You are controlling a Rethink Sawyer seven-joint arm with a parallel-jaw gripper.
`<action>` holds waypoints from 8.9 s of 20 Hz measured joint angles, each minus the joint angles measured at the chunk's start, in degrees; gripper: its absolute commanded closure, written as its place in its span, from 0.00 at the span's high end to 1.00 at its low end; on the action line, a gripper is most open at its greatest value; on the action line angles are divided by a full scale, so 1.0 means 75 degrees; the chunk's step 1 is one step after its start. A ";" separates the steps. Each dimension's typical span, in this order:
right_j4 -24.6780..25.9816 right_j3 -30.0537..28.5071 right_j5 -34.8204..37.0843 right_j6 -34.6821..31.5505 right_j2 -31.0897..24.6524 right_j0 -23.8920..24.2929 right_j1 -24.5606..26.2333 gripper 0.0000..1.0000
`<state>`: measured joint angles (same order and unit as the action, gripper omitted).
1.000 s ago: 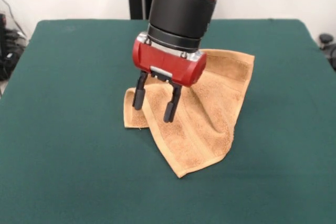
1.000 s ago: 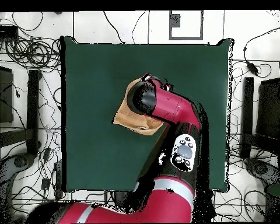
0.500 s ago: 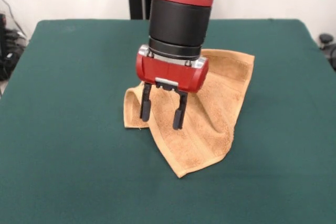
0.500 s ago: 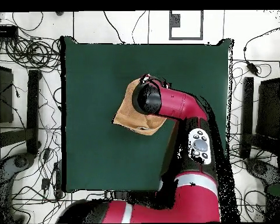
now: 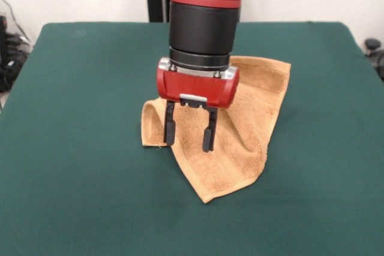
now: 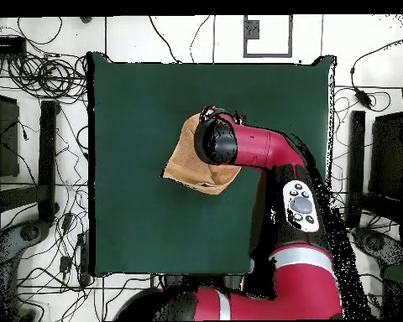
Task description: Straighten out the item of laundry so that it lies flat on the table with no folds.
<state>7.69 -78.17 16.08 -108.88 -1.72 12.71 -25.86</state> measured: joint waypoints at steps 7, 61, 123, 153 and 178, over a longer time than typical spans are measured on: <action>0.0433 -0.0037 0.0002 0.0000 -0.0174 0.0139 0.0000 1.00; 0.1622 -0.0130 -0.0067 0.0000 -0.0618 0.1113 0.0807 1.00; -0.0319 -0.0136 -0.0244 -0.0016 -0.0244 -0.0030 0.0995 1.00; 0.0021 -0.0418 0.0325 -0.0016 -0.0356 0.0735 0.0389 1.00; 0.0021 -0.0417 -0.0022 -0.0016 0.0199 -0.0565 0.0614 1.00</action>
<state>7.84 -81.30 15.92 -108.99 -0.23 8.47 -21.26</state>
